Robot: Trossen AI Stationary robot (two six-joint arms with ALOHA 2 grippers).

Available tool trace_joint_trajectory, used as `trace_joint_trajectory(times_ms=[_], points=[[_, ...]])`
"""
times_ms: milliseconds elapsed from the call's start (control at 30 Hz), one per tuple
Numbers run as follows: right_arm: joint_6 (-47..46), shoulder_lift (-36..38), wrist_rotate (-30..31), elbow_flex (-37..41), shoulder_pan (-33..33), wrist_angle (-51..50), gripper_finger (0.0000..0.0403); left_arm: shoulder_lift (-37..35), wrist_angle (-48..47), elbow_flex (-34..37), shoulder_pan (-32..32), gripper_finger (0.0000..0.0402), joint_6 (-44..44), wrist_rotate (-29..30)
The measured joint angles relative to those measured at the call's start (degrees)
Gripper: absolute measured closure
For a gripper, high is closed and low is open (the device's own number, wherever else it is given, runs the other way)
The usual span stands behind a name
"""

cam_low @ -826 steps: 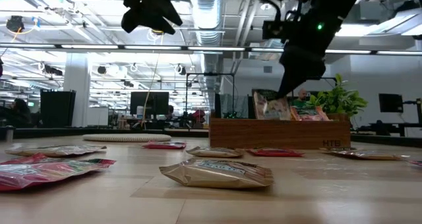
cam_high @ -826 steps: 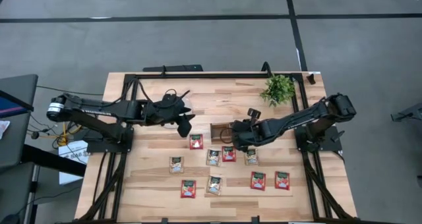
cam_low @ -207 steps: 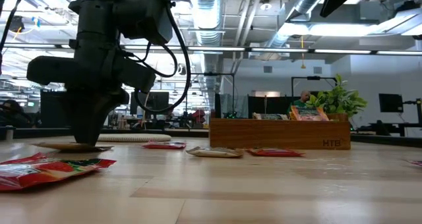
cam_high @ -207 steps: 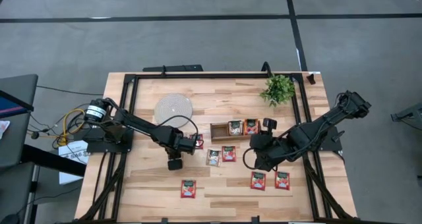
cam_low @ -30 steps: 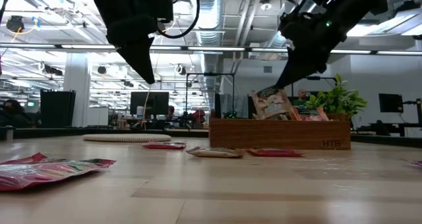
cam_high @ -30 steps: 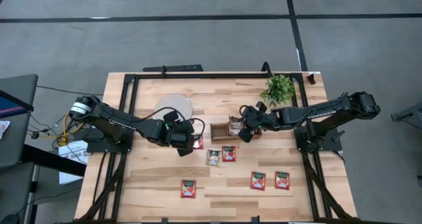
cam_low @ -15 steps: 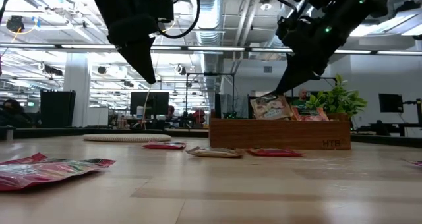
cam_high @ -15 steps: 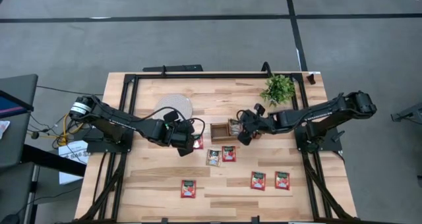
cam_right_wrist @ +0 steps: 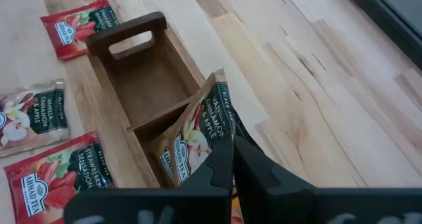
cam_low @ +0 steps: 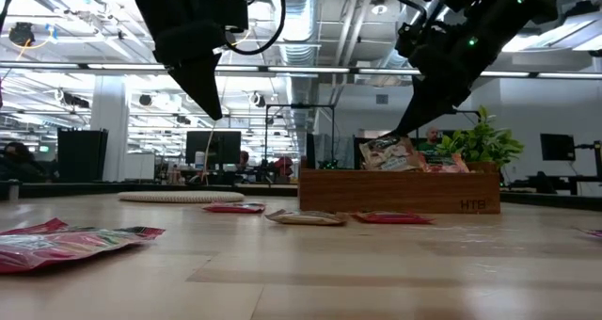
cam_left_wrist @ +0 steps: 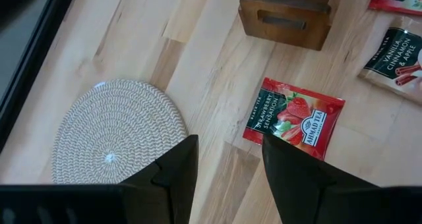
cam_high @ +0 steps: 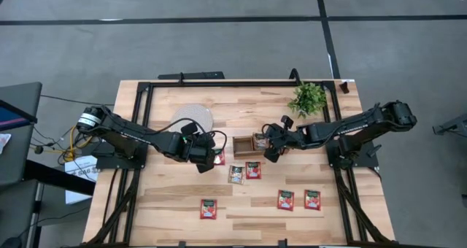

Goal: Pick & Place Tea
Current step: Put the brown tea bag into the middle section of the wooden organizer

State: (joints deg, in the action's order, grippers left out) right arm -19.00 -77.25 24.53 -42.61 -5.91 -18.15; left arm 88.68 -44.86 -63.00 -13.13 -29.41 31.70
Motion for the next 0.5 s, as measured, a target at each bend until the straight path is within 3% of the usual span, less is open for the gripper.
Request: trace_joint_trajectory(times_ms=[333,500], points=[[0.00,0.00,0.03,0.00,0.47,0.20,0.0400,0.00,0.02,-0.04,0.00,0.0240,0.00,-0.02],[0.00,0.00,0.02,0.00,1.46,0.20,0.0360,0.00,0.00,-0.04,0.00,0.0240,0.00,-0.02]])
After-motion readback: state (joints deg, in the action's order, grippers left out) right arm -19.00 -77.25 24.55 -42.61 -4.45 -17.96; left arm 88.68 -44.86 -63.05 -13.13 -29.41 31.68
